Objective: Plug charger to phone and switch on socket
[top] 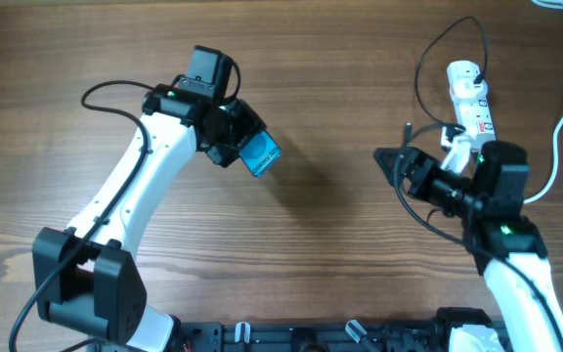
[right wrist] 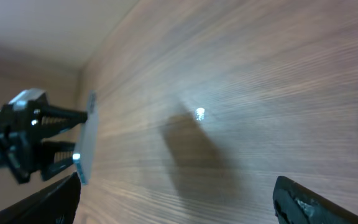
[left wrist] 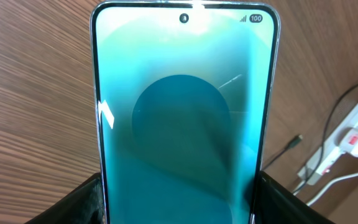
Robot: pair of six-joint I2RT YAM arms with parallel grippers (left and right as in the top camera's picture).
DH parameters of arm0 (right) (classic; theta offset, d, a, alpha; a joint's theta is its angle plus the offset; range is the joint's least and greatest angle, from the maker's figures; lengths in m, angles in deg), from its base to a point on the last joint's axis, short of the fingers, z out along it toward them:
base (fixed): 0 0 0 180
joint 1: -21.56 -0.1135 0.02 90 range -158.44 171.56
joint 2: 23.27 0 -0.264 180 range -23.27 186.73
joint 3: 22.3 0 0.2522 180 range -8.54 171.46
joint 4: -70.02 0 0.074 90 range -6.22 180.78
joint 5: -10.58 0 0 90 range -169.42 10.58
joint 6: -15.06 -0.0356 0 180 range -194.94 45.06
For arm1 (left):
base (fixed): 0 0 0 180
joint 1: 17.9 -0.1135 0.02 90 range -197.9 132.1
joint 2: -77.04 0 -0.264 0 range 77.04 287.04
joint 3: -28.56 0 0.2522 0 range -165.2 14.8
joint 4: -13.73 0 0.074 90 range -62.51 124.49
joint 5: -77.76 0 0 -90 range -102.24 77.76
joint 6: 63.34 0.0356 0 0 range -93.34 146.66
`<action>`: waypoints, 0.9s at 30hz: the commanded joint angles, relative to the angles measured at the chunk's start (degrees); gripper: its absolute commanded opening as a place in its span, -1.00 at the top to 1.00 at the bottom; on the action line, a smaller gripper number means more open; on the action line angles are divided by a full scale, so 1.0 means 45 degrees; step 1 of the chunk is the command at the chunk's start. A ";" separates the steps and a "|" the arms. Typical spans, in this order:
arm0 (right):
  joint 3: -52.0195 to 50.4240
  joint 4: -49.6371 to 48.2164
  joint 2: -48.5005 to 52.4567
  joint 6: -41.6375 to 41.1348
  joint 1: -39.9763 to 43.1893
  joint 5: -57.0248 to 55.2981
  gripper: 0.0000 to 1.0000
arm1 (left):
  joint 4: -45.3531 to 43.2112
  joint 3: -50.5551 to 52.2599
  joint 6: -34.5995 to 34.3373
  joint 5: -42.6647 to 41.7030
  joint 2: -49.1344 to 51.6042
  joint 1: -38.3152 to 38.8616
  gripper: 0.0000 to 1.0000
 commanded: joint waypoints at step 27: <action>-0.0155 -0.9000 0.4983 -0.2497 -0.6863 -0.3517 -0.58 | -0.1710 -0.0301 -0.2968 -0.1122 0.0053 0.1010 0.24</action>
